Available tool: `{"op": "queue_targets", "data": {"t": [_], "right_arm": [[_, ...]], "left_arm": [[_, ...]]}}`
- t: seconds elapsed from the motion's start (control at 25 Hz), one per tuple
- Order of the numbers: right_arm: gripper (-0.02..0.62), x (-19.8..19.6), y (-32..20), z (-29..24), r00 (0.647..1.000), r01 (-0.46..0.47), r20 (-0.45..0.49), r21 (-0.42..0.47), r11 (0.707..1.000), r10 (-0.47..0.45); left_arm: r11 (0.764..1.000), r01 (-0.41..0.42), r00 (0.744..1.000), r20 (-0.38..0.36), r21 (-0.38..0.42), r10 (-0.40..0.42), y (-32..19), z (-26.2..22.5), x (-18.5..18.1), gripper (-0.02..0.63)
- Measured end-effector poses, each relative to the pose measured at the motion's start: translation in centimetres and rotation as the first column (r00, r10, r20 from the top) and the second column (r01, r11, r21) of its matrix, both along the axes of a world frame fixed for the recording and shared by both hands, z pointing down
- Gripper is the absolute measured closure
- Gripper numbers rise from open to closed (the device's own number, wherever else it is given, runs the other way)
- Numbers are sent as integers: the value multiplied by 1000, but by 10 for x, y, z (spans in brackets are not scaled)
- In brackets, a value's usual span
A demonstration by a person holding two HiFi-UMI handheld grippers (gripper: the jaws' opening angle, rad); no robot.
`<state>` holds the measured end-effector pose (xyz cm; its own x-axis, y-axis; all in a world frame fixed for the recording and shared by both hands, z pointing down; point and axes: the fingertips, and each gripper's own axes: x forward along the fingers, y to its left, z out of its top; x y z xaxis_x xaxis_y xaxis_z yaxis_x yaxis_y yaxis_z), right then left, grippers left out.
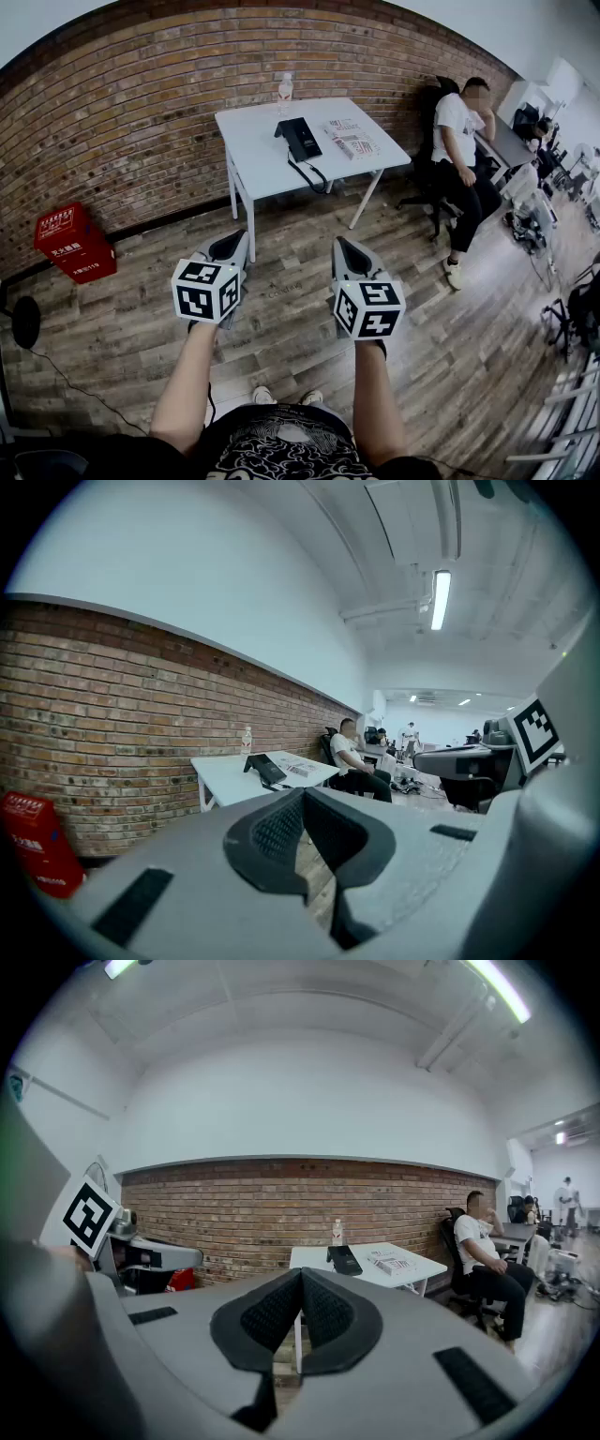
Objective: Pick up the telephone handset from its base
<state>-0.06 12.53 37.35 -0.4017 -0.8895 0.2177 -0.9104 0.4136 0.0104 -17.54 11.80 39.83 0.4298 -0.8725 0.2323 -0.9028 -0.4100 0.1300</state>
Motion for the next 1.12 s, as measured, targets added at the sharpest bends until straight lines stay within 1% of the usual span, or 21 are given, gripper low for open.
{"op": "queue_targets", "data": {"t": [0.28, 0.56, 0.68, 0.88, 1.12], "right_arm": [[595, -11, -9, 1, 1000, 7, -4, -4, 1000, -7], [595, -9, -24, 5, 1000, -3, -10, -8, 1000, 3], [595, -6, -34, 8, 1000, 0, -9, -10, 1000, 0], [595, 3, -64, 12, 1000, 3, 11, -13, 1000, -2], [595, 12, -118, 19, 999, 29, 20, -17, 999, -28]], "left_arm": [[1000, -29, 1000, -2, -12, 29, -13, 4, -2, 600], [998, -66, 998, -19, -5, 66, -32, 6, 8, 598], [998, -69, 997, -22, -11, 68, -45, 8, 13, 598], [998, -58, 998, -9, -15, 57, -74, 11, 18, 597], [999, -30, 1000, 0, -23, 30, -124, 16, 24, 583]]}}
